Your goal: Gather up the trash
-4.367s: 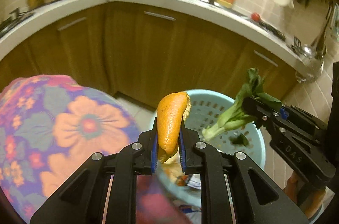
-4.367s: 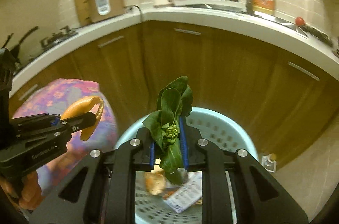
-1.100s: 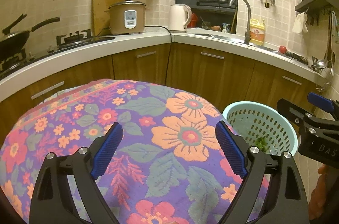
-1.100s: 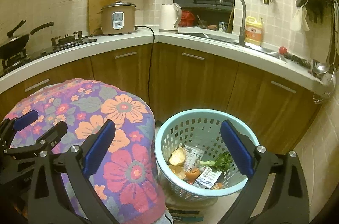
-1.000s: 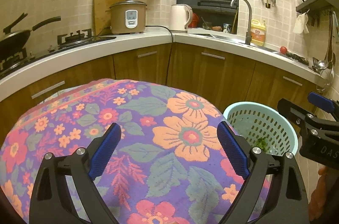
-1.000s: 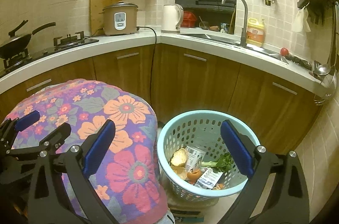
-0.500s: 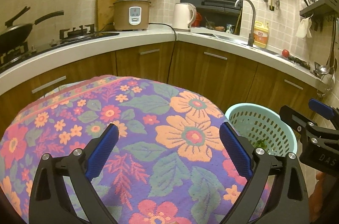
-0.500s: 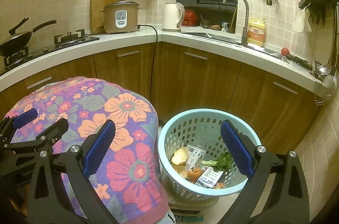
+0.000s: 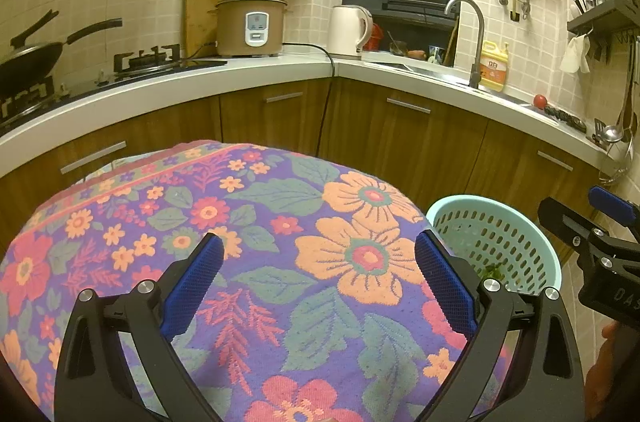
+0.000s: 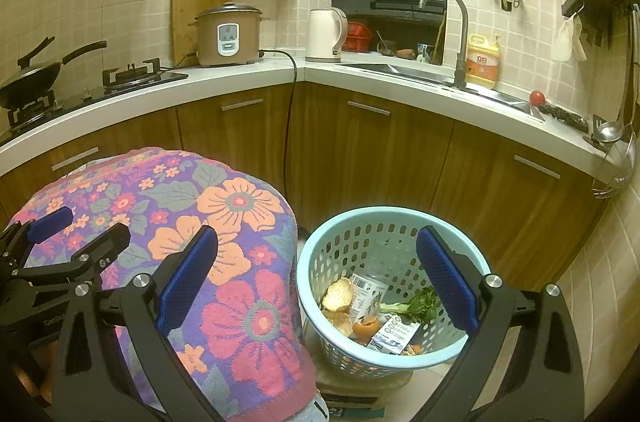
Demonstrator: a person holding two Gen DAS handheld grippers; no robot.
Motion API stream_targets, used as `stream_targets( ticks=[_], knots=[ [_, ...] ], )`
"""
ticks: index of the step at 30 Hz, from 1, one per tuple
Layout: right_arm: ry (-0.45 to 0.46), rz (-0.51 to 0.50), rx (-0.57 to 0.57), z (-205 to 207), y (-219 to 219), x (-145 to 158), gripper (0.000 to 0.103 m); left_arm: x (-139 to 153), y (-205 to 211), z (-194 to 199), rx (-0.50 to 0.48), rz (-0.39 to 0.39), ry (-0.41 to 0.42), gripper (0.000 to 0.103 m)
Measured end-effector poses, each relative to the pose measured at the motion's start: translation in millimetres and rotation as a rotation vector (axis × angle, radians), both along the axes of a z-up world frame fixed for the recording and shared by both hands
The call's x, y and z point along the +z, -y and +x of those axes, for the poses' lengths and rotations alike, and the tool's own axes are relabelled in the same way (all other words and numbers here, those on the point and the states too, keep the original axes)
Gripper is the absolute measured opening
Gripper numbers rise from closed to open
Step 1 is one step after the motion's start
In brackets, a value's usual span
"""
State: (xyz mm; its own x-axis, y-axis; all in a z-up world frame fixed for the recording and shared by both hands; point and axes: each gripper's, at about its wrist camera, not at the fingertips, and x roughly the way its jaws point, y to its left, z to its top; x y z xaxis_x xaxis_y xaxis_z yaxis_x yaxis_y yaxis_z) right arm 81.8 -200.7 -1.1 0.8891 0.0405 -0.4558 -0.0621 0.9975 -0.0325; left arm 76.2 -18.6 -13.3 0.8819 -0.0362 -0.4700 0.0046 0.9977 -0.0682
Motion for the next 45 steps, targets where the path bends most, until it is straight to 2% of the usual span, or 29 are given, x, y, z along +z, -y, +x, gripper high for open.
stream_targets(
  ticks=[45],
  knots=[
    [-0.029,0.019,-0.003,2.8,2.2,-8.5,0.095,-1.5,0.9,-0.5,0.010,-0.007,-0.011,0.094]
  ],
)
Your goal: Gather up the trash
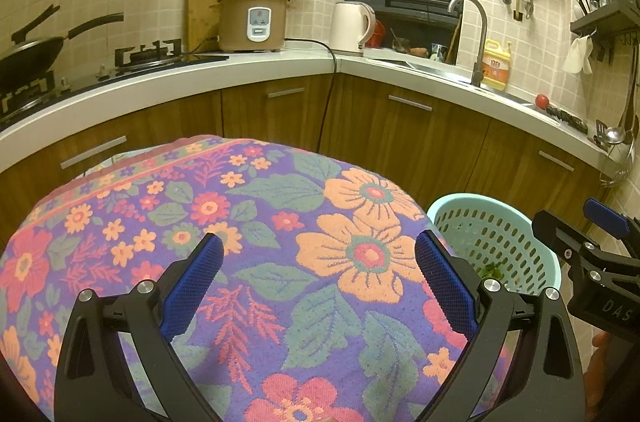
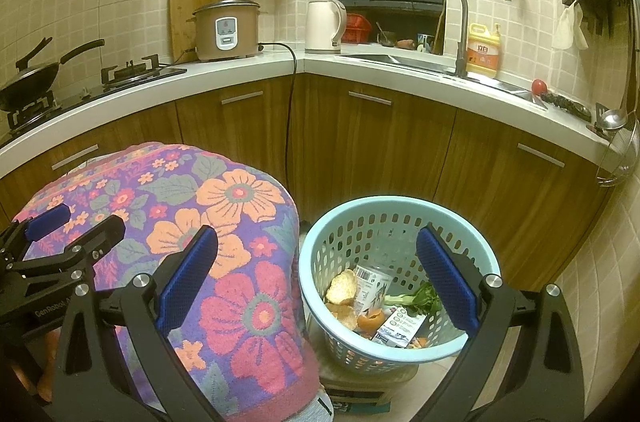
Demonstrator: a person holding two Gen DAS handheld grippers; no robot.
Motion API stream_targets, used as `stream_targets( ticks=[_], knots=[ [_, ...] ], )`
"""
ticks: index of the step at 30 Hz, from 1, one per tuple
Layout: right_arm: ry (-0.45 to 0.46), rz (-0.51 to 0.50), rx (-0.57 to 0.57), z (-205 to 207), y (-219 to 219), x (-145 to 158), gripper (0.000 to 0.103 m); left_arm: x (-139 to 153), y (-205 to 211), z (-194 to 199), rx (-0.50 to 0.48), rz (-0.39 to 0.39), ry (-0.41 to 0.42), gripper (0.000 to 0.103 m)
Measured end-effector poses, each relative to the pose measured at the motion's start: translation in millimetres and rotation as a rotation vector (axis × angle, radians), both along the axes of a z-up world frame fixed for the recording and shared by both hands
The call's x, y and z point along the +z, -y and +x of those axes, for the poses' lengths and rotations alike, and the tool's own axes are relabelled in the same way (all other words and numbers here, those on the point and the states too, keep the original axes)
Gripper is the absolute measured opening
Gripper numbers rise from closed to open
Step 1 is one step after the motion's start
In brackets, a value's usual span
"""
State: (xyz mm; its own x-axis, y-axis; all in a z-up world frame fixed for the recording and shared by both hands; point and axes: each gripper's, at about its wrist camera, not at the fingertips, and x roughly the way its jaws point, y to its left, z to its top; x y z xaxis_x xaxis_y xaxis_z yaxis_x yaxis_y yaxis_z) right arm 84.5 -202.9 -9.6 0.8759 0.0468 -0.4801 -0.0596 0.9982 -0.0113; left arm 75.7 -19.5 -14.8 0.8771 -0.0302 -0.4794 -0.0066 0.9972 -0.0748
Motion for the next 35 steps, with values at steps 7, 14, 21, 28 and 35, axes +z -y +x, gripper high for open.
stream_targets(
  ticks=[7,14,21,28,35],
  knots=[
    [-0.002,0.004,-0.002,-0.4,1.1,-1.5,0.095,0.3,0.7,0.5,0.000,-0.001,-0.002,0.094],
    [-0.002,0.003,-0.002,-0.2,0.7,-2.1,0.095,0.0,1.4,0.1,0.000,0.001,-0.001,0.094],
    [-0.003,0.007,-0.002,-0.1,0.8,-2.4,0.095,0.0,1.2,-0.4,0.003,0.006,0.003,0.094],
    [-0.004,0.005,-0.004,0.2,0.4,-3.2,0.095,1.6,-5.2,3.6,-0.003,-0.025,-0.011,0.094],
    [-0.004,0.006,-0.004,-0.1,0.1,-4.2,0.095,1.6,-7.1,3.8,0.001,-0.018,-0.007,0.094]
  ],
)
